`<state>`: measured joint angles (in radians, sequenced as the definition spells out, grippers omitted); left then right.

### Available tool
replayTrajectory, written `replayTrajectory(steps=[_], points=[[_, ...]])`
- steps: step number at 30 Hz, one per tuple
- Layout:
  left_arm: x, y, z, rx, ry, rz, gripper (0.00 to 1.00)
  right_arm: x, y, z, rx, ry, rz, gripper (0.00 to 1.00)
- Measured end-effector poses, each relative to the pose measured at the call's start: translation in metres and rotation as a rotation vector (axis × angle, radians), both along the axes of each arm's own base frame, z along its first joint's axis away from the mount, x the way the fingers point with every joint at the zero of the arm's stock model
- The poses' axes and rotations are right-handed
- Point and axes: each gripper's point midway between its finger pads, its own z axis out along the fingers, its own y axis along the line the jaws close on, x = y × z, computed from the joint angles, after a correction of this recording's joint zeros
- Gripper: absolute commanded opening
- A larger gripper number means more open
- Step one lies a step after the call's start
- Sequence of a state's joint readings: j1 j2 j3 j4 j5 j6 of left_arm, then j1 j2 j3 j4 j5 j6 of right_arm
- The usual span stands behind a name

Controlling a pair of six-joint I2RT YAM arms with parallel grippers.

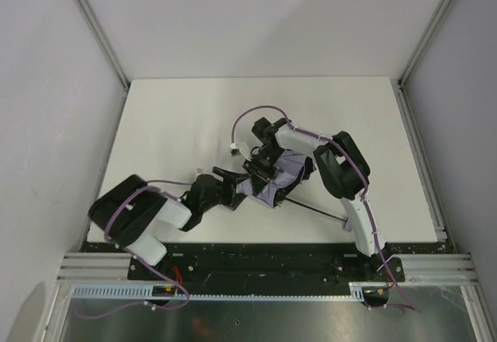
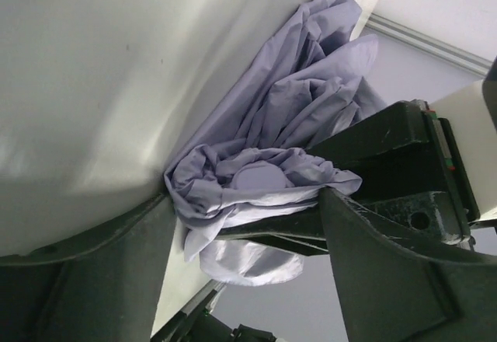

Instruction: Put away the umbrella

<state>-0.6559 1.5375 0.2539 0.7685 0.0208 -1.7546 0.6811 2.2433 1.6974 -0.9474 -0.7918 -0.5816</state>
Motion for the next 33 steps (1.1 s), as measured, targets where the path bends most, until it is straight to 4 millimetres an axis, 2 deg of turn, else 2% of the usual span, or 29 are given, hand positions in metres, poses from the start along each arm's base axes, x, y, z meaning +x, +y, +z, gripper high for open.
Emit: replayTrajectory(steps=[5, 9, 14, 16, 17, 18, 19, 20, 21, 25, 29, 33], points=[[0.009, -0.007, -0.006, -0.051, -0.049, -0.029, 0.39, 0.003, -0.001, -0.006, -0.024, 0.022, -0.009, 0.0], [0.011, -0.009, -0.005, -0.082, -0.105, -0.042, 0.2, 0.004, -0.002, -0.007, -0.037, 0.016, -0.013, 0.02], [0.007, -0.004, -0.003, -0.077, -0.146, -0.045, 0.03, 0.003, 0.002, -0.007, -0.041, 0.004, -0.027, 0.2], [0.006, -0.003, -0.002, -0.075, -0.156, -0.045, 0.01, 0.003, 0.002, -0.006, -0.042, -0.004, -0.041, 0.27], [0.006, -0.002, -0.002, -0.075, -0.159, -0.045, 0.0, 0.003, 0.003, -0.006, -0.041, -0.008, -0.051, 0.34], [0.005, -0.002, -0.001, -0.072, -0.164, -0.048, 0.0, 0.003, 0.003, -0.006, -0.038, -0.012, -0.061, 0.63], [0.004, -0.001, -0.001, -0.069, -0.17, -0.051, 0.0, 0.002, 0.003, -0.005, -0.035, -0.013, -0.075, 0.81], [0.003, -0.001, -0.002, -0.065, -0.175, -0.054, 0.0, 0.0, 0.003, -0.003, -0.033, -0.001, -0.096, 0.9], [0.001, 0.001, -0.005, -0.051, -0.172, -0.055, 0.0, -0.003, 0.004, 0.006, -0.014, 0.016, -0.113, 0.95], [0.0, 0.007, -0.007, -0.033, -0.171, -0.04, 0.0, 0.002, 0.01, 0.024, 0.013, -0.084, -0.153, 0.99], [-0.005, 0.01, -0.005, -0.034, -0.177, -0.043, 0.0, 0.009, 0.004, 0.037, -0.018, -0.18, -0.242, 0.99], [-0.008, 0.009, -0.003, -0.04, -0.181, -0.05, 0.0, 0.02, -0.011, 0.075, -0.028, -0.316, -0.374, 0.99]])
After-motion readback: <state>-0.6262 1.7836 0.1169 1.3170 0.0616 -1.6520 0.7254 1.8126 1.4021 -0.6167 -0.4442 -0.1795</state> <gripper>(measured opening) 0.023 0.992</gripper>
